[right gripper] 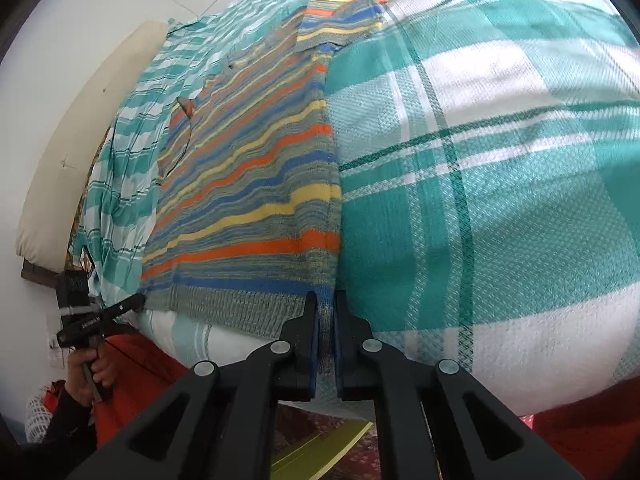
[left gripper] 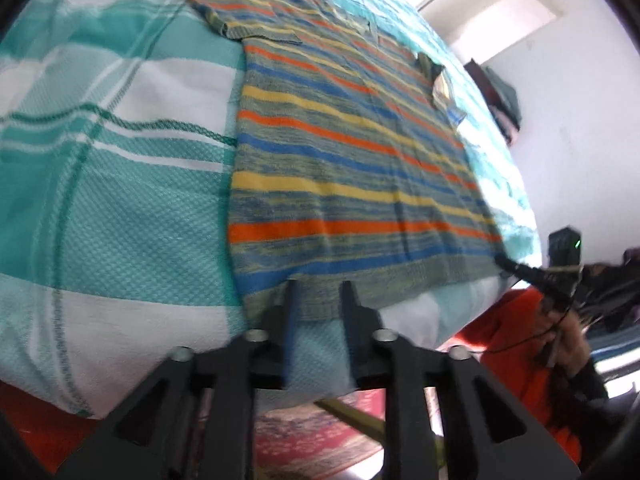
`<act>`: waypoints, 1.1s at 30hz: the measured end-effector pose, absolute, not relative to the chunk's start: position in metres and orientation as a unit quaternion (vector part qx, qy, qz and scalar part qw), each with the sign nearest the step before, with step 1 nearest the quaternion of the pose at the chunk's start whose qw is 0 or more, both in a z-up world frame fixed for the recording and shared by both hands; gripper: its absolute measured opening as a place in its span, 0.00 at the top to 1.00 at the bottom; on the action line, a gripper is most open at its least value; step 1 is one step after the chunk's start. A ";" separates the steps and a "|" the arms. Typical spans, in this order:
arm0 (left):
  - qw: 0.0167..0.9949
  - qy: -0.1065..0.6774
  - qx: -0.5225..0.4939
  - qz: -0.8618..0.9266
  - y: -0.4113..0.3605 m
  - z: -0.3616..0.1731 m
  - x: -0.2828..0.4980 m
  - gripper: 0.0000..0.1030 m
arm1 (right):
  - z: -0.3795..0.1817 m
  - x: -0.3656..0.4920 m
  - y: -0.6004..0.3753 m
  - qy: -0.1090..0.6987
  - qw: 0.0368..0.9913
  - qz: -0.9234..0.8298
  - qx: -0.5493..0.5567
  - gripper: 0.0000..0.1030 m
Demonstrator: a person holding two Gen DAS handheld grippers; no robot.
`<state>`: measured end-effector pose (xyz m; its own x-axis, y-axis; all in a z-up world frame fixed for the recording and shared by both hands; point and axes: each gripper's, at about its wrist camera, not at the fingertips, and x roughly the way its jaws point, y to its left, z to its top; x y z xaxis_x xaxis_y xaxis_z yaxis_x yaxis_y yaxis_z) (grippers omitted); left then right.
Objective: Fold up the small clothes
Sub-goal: 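Close the left tool on the hem while the right tool grasps the hem beside it, then pull the hem with both tools to straighten the sweater body, then open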
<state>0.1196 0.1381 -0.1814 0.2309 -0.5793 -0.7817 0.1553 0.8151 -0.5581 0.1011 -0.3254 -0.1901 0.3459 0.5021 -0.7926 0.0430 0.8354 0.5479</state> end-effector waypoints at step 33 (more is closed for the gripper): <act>0.777 0.540 -0.242 -0.214 0.151 -0.171 0.104 0.51 | -0.187 0.089 -0.315 0.535 0.791 0.156 0.251 0.63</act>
<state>0.1044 0.1514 -0.1707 0.3250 -0.5942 -0.7357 0.0718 0.7912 -0.6073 0.0892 -0.3152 -0.1866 0.3779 0.5156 -0.7690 0.0220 0.8254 0.5642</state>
